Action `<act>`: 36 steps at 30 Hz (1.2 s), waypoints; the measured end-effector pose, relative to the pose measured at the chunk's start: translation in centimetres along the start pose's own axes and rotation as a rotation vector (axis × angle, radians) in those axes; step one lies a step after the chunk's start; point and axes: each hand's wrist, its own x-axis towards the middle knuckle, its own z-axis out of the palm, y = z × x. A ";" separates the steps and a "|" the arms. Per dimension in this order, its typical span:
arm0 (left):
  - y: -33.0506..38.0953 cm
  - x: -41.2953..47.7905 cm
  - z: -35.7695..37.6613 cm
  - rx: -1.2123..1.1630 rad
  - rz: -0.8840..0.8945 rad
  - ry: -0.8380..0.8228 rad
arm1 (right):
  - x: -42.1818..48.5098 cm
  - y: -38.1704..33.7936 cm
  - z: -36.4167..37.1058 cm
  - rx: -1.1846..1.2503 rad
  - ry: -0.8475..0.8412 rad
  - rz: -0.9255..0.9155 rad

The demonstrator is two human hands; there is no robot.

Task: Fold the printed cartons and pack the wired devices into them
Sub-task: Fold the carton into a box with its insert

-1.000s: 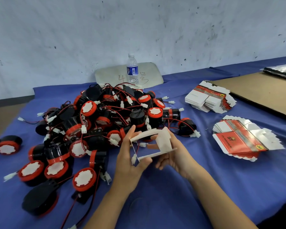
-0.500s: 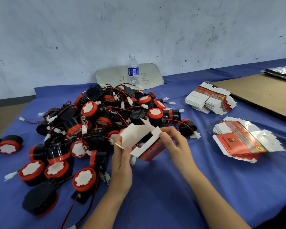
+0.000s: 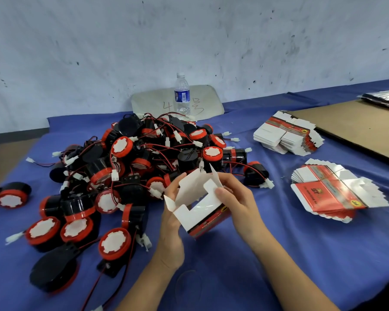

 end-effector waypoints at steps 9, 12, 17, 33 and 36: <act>0.3 -0.2 0.3 -0.036 -0.008 0.044 | -0.4 0.5 1.0 -0.058 0.099 -0.148; 0.4 -0.3 0.3 -0.067 -0.014 0.060 | -0.5 0.5 1.0 -0.103 0.127 -0.185; 0.4 -0.2 0.1 0.043 0.076 -0.009 | -0.4 0.7 0.7 -0.133 0.173 -0.192; 0.9 0.1 -0.1 0.169 0.102 0.042 | -0.6 0.8 1.0 -0.390 0.162 -0.322; 1.0 0.0 -0.1 0.330 0.170 -0.026 | -0.6 0.6 1.1 -0.231 0.196 -0.185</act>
